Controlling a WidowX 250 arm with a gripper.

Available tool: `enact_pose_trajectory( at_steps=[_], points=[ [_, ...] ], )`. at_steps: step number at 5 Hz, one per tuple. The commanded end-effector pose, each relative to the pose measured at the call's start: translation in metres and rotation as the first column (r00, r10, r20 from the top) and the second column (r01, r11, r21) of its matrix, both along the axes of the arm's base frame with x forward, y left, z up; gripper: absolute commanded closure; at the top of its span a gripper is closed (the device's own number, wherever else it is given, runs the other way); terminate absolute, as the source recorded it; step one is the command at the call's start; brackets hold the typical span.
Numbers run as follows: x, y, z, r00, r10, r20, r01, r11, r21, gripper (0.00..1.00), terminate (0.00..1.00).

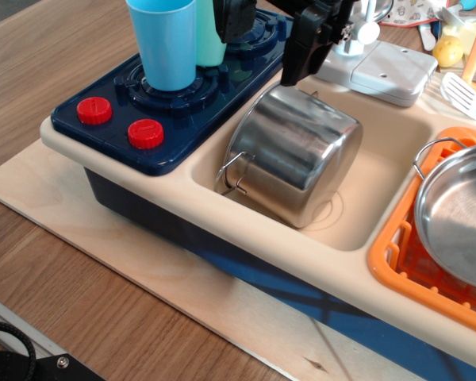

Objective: Flip pot upright which is in sink

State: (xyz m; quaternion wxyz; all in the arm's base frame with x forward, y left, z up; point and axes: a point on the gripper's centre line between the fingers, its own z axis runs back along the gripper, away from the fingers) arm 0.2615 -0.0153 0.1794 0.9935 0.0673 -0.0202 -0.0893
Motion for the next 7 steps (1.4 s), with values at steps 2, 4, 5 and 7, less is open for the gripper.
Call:
enact_pose_trajectory(
  at_steps=[2,4,5,7],
  points=[
    [0.011,0.001,-0.001,1.000,0.006,-0.011,-0.008,0.990,-0.144,0.00,0.00],
    [0.022,-0.001,-0.022,0.999,0.029,0.035,-0.020,0.971,-0.240,0.00,0.00],
    [0.019,-0.006,-0.035,0.994,0.090,0.068,-0.065,0.951,-0.302,0.00,0.00],
    [0.021,-0.027,-0.058,0.975,0.196,0.102,-0.136,0.897,-0.421,0.00,0.00]
  ],
)
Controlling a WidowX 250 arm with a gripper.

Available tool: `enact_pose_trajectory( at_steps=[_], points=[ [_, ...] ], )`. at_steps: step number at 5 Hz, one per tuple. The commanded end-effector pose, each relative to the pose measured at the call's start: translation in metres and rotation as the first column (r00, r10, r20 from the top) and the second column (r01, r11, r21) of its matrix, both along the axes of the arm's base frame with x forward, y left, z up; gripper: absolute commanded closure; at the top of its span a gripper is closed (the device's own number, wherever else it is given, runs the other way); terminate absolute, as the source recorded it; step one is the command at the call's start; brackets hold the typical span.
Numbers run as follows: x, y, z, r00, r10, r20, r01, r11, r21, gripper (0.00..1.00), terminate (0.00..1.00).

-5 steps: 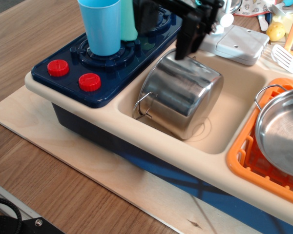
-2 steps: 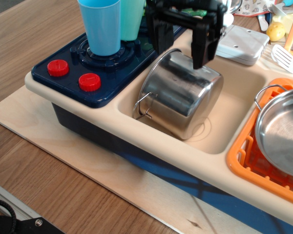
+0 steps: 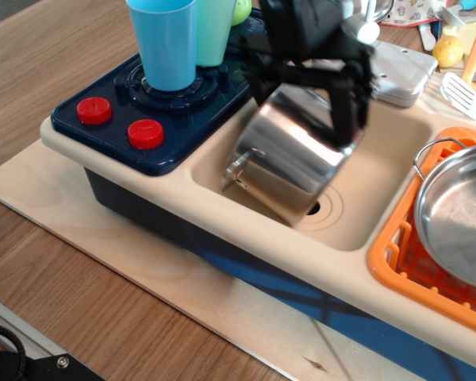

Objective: Flip pot upright which is in sink

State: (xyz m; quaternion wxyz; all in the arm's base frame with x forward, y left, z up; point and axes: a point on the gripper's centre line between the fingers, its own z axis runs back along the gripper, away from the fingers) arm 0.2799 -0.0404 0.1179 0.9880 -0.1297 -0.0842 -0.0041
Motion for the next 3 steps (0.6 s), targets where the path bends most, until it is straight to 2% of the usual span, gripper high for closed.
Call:
enact_pose_trajectory(
  at_steps=[1,2,3],
  points=[
    [0.001,-0.028,-0.001,0.995,0.087,0.054,-0.091,0.993,0.074,1.00,0.00],
    [0.001,-0.040,0.004,0.999,0.023,0.039,-0.033,0.963,0.266,1.00,0.00],
    [0.005,-0.035,0.002,0.999,-0.038,-0.012,0.040,0.947,0.318,0.00,0.00]
  ],
)
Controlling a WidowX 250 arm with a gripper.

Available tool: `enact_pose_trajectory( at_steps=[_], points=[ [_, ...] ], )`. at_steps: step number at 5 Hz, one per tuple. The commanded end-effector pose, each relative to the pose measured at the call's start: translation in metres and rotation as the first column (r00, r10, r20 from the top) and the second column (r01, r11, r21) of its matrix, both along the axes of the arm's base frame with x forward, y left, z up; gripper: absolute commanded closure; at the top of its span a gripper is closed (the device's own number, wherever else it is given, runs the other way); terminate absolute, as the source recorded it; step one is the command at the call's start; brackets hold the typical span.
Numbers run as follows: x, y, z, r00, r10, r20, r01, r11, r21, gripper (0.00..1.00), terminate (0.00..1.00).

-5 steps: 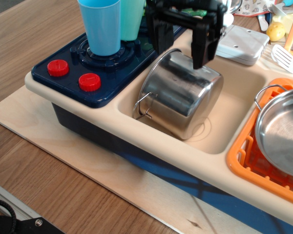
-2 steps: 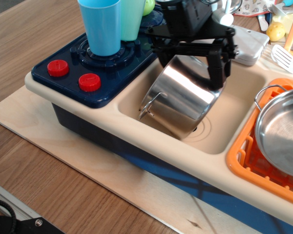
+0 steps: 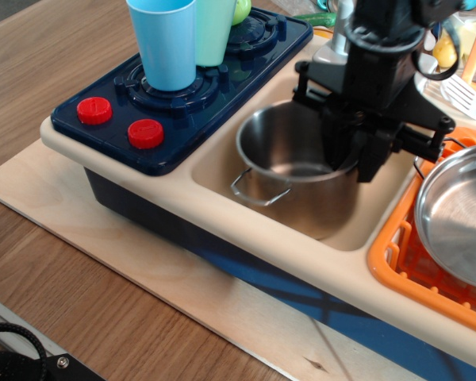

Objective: Flip pot upright which is in sink

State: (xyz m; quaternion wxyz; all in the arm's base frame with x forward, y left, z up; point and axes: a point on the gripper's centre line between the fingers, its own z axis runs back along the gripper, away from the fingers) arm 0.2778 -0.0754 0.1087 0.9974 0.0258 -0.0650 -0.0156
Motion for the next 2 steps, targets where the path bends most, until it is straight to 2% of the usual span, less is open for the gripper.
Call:
enact_pose_trajectory(
  at_steps=[1,2],
  points=[
    [0.0092,0.0077,0.0134,0.989,-0.146,0.006,0.145,0.985,0.093,0.00,0.00],
    [0.0092,0.0077,0.0134,0.989,-0.146,0.006,0.145,0.985,0.093,0.00,1.00]
  ],
)
